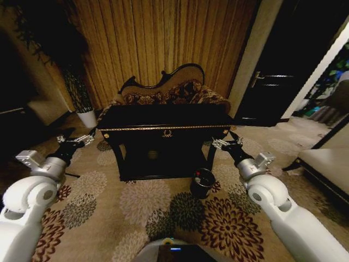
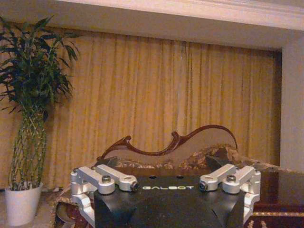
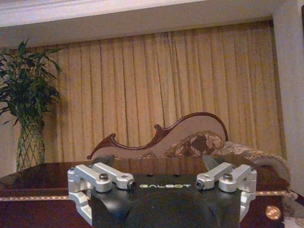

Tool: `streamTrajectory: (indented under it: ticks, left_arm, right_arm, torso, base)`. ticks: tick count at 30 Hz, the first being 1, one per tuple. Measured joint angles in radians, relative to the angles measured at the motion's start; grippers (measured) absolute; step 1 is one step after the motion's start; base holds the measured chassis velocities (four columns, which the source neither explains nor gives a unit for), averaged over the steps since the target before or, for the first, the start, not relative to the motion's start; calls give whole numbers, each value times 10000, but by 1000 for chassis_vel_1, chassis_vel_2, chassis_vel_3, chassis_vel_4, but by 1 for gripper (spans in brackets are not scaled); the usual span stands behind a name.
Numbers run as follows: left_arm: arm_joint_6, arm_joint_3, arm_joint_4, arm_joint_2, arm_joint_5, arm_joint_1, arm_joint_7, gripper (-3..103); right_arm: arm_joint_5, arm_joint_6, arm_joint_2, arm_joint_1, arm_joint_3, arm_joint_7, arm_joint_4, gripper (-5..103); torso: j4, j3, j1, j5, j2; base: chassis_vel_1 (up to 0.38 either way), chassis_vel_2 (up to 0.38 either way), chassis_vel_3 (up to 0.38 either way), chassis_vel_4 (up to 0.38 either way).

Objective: Move to the front of the table and place the trash on the table into the trash bin.

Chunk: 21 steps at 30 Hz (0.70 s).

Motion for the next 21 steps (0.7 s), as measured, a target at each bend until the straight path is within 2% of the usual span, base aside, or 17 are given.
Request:
streamTrajectory:
  ticks: [6, 12, 21]
  left_arm:
    - [0, -4, -29, -37, 0, 13, 15, 100]
    - [-1, 11, -34, -35, 0, 2, 26, 100]
    - [-6, 7, -47, -14, -9, -11, 37, 100]
  right_arm:
    - [-5, 16, 1, -1, -1, -7, -47, 100]
    - [-19, 82, 25, -41, 23, -10, -69, 100]
    - [-35, 125, 44, -95, 116, -18, -120, 100]
  torso:
    - [6, -1, -1, -1, 0]
    - [-1, 0, 1, 1, -1]
    - [3, 0, 0, 2, -2]
  base:
    - [167, -162, -157, 178]
    - [157, -156, -160, 160]
    - [163, -166, -169, 172]
